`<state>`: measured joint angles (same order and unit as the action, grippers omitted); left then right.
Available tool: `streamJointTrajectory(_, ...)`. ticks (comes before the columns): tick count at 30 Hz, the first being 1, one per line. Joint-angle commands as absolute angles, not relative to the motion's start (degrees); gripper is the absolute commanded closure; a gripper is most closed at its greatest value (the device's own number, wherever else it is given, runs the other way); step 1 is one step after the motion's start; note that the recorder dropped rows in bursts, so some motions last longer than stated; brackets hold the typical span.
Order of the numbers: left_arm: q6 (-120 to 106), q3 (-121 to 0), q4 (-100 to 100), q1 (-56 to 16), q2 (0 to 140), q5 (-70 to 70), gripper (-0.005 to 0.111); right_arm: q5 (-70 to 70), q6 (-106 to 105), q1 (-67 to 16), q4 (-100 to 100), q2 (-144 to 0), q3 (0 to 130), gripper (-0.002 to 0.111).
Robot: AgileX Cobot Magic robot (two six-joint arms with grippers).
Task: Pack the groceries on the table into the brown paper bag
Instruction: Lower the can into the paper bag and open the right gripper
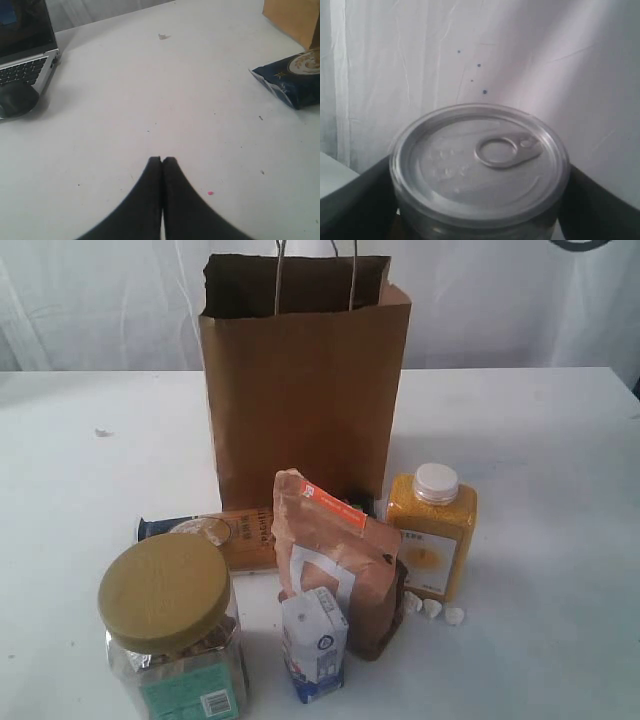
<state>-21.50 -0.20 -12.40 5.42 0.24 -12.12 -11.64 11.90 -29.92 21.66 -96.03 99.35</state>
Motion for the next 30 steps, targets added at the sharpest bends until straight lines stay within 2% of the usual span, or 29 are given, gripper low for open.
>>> streamJointTrajectory(1, -21.5, 0.0, -12.6, 5.5, 0.0, -12.0, 0.107, -10.1, 15.7, -29.6, 21.3, -96.4, 99.9, 0.092)
streamJointTrajectory(13, -21.5, 0.0, -12.6, 5.5, 0.0, -12.0, 0.107, -11.0, 21.2, -29.6, 17.2, -97.6, 93.1, 0.092)
streamJointTrajectory(21, -21.5, 0.0, -12.6, 5.5, 0.0, -12.0, 0.107, -15.3, 21.0, -29.6, 18.0, -100.4, 93.0, 0.092)
streamJointTrajectory(30, -21.5, 0.0, -12.6, 5.5, 0.0, -12.0, 0.107, -14.1, 20.8, -29.6, 18.0, -101.7, 93.0, 0.077)
